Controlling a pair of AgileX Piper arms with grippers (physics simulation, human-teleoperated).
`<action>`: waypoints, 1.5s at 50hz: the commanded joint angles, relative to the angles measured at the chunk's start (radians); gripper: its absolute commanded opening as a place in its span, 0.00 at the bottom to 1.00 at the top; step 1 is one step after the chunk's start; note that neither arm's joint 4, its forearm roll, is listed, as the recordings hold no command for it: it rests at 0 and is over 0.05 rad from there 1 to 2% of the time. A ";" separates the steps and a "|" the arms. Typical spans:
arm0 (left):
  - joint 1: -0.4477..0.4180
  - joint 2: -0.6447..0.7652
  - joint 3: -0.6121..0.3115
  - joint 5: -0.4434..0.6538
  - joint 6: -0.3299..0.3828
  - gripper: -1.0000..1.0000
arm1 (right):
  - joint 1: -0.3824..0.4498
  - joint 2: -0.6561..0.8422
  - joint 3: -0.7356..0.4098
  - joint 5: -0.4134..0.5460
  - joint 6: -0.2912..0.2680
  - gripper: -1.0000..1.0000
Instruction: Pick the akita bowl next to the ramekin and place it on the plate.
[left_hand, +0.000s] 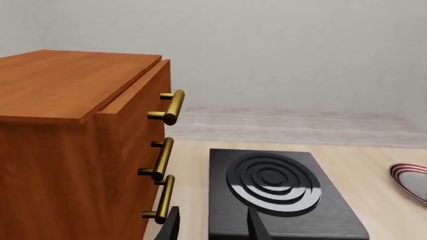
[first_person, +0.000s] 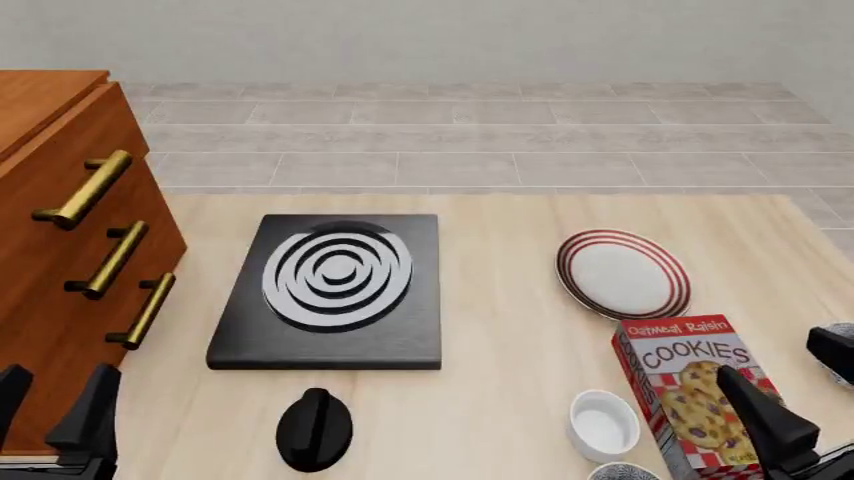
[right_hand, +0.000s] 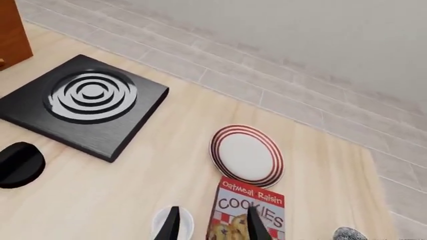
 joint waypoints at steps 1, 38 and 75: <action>0.002 0.000 0.000 -0.003 -0.008 1.00 | 0.026 0.007 -0.018 0.056 0.014 1.00; -0.002 0.000 -0.001 -0.002 -0.003 1.00 | 0.049 -0.022 -0.003 0.213 0.033 1.00; 0.007 0.000 -0.001 -0.007 -0.012 1.00 | 0.072 -0.012 0.039 0.285 0.062 1.00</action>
